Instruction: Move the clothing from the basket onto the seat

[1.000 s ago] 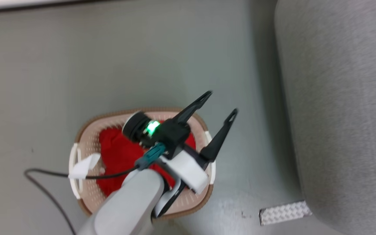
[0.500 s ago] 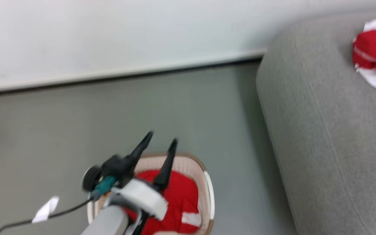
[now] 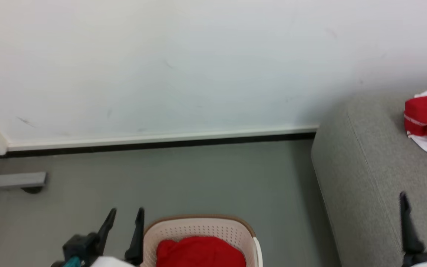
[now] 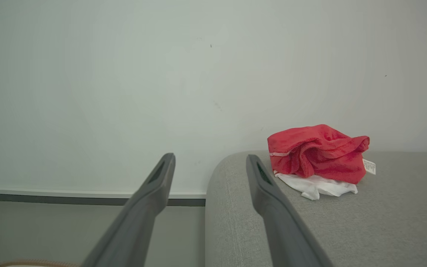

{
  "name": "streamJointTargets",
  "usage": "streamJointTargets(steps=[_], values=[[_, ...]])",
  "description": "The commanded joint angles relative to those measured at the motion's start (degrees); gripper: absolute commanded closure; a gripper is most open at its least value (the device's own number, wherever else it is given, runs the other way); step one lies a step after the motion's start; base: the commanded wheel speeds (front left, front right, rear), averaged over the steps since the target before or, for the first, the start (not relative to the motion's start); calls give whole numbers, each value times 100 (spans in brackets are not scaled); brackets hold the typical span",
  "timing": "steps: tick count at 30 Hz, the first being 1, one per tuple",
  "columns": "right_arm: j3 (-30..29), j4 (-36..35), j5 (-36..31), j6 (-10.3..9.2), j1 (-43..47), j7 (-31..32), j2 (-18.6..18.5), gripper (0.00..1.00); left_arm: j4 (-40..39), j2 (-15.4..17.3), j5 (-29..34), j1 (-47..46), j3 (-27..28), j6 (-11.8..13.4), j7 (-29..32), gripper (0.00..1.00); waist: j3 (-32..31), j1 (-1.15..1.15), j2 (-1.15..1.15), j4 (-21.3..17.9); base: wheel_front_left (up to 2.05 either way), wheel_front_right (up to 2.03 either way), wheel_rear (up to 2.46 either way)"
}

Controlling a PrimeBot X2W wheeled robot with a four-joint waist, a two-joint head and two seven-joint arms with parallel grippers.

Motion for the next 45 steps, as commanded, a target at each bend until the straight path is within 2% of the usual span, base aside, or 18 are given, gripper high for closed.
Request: streamJointTargets(steps=[1,7,15,29,45], values=[[-36,-9,-71,-12,158,6,101,0,-42,-13,99,141,86,17,-1,0,-234,2,0,168,0,0,0],[-9,206,-313,-12,645,6,562,0,-179,-210,435,693,573,-54,-2,0,-448,2,0,302,0,0,0],[83,617,-598,-12,815,6,843,0,-120,-587,848,1089,1102,-337,-2,0,-592,2,0,307,0,0,0],[190,812,-599,-12,701,6,946,0,-52,-912,1275,1122,1561,-756,-3,0,-614,2,0,311,0,0,0],[193,726,-596,-12,598,5,935,0,-63,-1045,1550,1035,1765,-936,-3,0,-482,2,0,263,0,0,0]])
